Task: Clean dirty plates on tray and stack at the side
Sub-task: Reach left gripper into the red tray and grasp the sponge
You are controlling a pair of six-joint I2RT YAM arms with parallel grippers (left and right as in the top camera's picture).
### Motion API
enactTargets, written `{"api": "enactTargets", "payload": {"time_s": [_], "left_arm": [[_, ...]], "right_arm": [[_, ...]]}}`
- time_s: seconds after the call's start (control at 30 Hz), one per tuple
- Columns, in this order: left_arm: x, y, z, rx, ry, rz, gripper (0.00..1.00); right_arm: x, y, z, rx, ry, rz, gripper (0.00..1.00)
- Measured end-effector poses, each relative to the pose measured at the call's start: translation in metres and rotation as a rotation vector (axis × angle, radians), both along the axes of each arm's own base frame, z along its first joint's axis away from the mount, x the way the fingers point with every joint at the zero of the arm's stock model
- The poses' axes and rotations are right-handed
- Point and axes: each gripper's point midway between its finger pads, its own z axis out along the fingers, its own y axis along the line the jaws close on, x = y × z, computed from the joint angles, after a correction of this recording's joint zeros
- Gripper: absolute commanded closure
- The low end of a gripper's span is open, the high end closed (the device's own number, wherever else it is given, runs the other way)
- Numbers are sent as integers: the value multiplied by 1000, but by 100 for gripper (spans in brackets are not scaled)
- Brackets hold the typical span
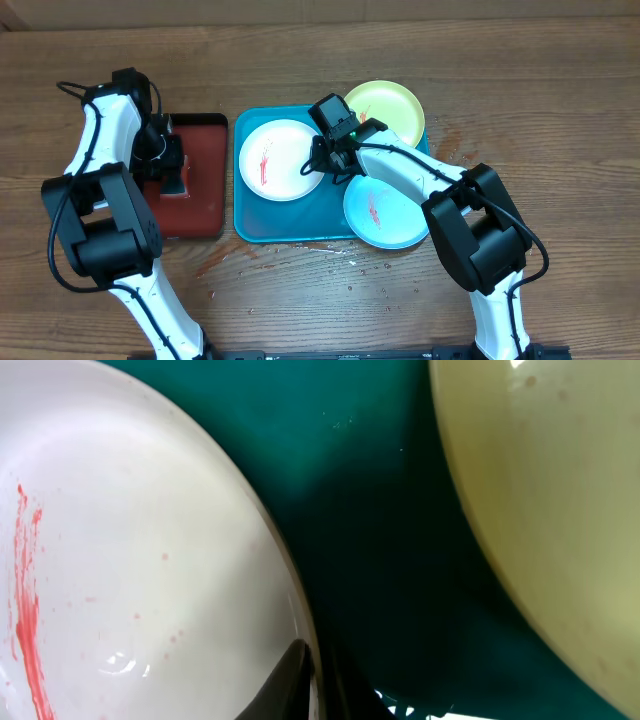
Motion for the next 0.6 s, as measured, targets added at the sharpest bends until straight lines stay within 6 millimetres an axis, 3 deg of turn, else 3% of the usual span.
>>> {"api": "enactTargets", "payload": {"time_s": [0.3,0.33,0.4,0.6], "left_arm": [[11,2,-7,8,-36,-5,75],[11,2,-7,7,-38,-5,78],[11,0,-8,-4,-38,-4,95],[11,-12,-8,-32,-34,-24,96]], "right_arm": [[0,0,0,-2,0,0,90],[0,0,0,-1,0,1,91],[0,0,0,-1,-1,1,94],[-1,0,0,1,2,1,96]]}}
